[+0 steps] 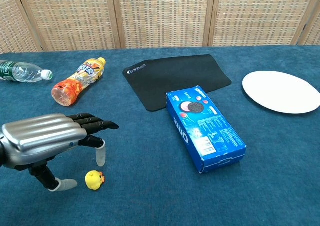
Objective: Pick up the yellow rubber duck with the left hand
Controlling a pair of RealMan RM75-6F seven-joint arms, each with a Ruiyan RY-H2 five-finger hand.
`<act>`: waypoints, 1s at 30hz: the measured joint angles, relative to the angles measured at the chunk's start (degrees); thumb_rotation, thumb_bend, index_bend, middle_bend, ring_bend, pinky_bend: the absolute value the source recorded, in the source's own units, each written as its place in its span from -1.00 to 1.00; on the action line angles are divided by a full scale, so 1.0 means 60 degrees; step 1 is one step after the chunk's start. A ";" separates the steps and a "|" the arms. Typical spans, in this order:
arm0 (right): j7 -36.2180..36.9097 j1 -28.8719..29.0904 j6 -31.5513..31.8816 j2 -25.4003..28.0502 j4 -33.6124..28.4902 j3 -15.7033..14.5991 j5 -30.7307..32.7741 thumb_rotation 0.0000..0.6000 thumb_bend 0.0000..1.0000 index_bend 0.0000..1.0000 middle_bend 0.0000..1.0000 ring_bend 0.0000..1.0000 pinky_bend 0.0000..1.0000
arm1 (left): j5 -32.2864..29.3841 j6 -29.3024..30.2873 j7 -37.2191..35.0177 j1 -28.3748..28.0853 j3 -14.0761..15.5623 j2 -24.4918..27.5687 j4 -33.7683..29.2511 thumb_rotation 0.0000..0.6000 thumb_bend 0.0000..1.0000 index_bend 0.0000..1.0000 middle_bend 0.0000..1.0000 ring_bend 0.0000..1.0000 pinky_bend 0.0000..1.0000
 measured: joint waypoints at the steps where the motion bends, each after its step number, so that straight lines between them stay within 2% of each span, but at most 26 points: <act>1: 0.0019 -0.0005 0.0001 0.0009 -0.0002 0.0001 0.0005 1.00 -1.00 -0.95 -1.00 -1.00 -0.90 | -0.0049 0.0013 0.0027 -0.0002 0.0032 -0.0014 0.0008 1.00 -0.42 -0.25 -1.00 -1.00 -1.00; 21: -0.0011 -0.0026 0.0028 0.0054 -0.0095 -0.0010 0.0004 1.00 -1.00 -0.95 -1.00 -1.00 -0.90 | -0.0261 0.0455 0.0301 -0.0145 0.0326 -0.0571 0.0554 1.00 -0.42 -0.27 -1.00 -1.00 -1.00; 30: 0.0050 -0.0031 0.0040 0.0081 -0.0111 -0.0003 0.0005 1.00 -1.00 -0.95 -1.00 -1.00 -0.90 | -0.0190 0.0777 0.0409 -0.0086 0.0434 -0.1027 0.1007 1.00 -0.41 -0.13 -1.00 -1.00 -1.00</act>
